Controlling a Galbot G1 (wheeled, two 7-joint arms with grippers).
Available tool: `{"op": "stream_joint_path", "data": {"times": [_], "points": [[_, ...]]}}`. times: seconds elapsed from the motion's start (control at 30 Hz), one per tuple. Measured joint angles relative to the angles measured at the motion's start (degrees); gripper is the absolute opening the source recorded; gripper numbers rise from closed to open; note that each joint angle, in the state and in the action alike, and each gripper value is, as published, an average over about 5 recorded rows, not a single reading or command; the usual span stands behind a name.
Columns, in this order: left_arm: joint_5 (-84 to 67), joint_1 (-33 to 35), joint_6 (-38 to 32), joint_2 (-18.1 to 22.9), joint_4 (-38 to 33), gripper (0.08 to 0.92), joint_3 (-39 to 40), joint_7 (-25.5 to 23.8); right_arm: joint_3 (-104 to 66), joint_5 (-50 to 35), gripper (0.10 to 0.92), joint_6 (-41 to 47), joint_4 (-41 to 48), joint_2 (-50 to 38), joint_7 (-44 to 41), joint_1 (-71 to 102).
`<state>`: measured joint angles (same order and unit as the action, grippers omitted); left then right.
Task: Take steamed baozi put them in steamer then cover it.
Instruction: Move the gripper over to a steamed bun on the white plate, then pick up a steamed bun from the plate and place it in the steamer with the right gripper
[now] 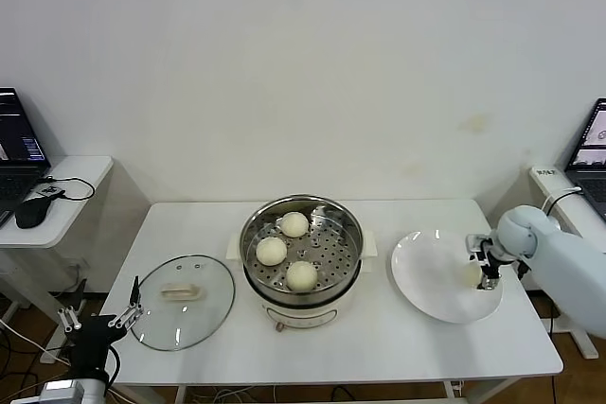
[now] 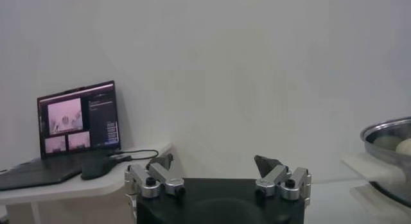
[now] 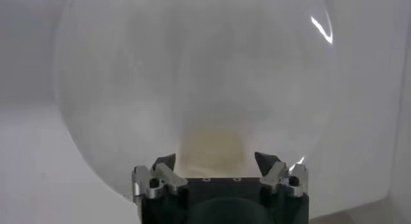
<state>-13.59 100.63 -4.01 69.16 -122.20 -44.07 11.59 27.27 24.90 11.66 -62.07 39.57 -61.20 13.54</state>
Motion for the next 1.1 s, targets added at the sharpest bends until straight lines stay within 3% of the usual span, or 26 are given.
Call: {"op": "stream_joint_path", "data": {"times": [0.47,0.77,1.1], "points": [[-0.1,0.1,0.0,0.1,0.0,0.823,0.1,0.0,-0.4,0.4,0.541,0.2,0.4,0.4,-0.5,-0.3],[-0.1,-0.1,0.0,0.0,-0.2,0.823,0.1,0.0,4.1,-3.8,0.553,1.9,-4.0,-2.3,-1.4,-6.2],[0.0,-1.2,0.1,-0.3,-0.1,0.823,1.2,0.0,16.1,-15.2,0.560,6.1,-13.6,-4.1,-1.3,-23.0]]}}
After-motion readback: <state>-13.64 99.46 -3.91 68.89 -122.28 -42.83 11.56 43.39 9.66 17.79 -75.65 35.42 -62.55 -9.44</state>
